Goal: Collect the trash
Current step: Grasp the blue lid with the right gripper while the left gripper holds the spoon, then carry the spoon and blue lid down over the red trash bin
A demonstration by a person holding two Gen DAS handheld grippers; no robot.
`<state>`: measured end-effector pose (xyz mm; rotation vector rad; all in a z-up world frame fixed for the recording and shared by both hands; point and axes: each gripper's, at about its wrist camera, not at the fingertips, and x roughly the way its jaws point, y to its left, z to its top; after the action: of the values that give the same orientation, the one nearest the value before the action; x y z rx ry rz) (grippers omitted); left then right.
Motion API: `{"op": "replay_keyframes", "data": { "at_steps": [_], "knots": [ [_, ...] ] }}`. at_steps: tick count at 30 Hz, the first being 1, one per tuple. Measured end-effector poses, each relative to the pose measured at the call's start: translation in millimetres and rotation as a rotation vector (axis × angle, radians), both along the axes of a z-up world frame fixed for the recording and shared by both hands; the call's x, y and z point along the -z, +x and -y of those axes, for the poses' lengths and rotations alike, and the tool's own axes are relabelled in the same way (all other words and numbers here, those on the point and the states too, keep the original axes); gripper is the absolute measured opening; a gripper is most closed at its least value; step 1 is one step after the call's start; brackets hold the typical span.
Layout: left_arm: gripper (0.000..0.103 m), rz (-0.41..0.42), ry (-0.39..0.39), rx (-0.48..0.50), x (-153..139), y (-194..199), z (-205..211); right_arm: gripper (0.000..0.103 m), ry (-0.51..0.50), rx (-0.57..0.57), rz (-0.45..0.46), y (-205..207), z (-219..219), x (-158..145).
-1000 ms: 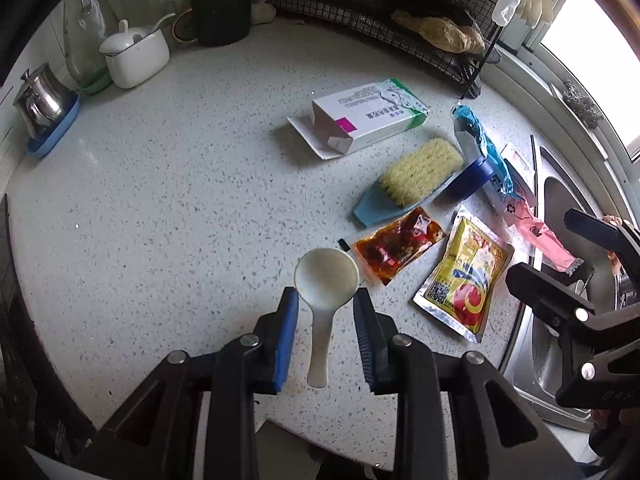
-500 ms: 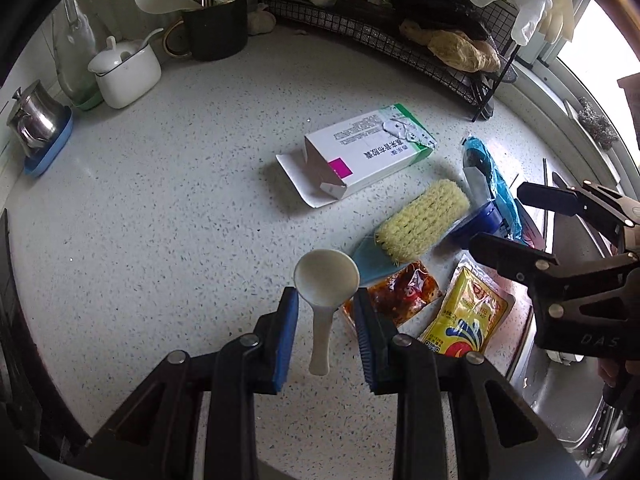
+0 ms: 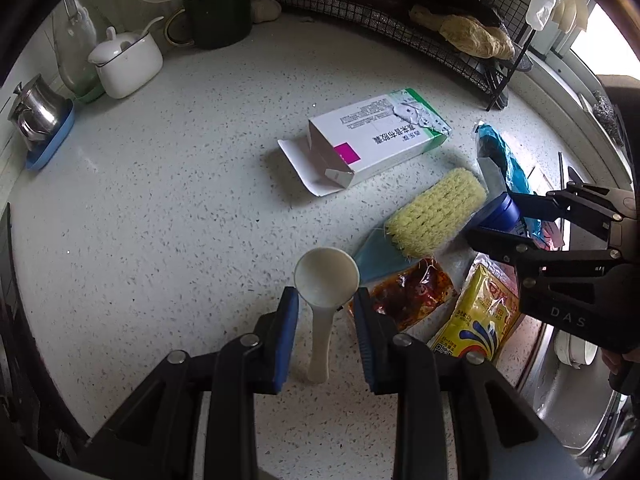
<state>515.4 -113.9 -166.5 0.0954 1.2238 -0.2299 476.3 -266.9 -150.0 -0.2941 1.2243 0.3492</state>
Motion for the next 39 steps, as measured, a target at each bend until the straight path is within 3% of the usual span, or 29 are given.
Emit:
{"op": "replay_keyframes", "data": {
  "at_steps": [7, 20, 28, 39],
  "knots": [
    [0.026, 0.017, -0.018, 0.013, -6, -7, 0, 0.043, 0.007, -0.010, 0.015, -15, -4, 4],
    [0.026, 0.109, -0.068, 0.023, -50, -60, -32, 0.043, 0.045, 0.010, 0.133, -72, -22, -49],
    [0.026, 0.118, -0.075, 0.020, -54, -122, -62, 0.043, 0.105, 0.018, 0.158, -123, -45, -69],
    [0.026, 0.108, -0.078, -0.020, -43, -234, -122, 0.043, 0.155, -0.001, 0.126, -215, -83, -56]
  ]
}}
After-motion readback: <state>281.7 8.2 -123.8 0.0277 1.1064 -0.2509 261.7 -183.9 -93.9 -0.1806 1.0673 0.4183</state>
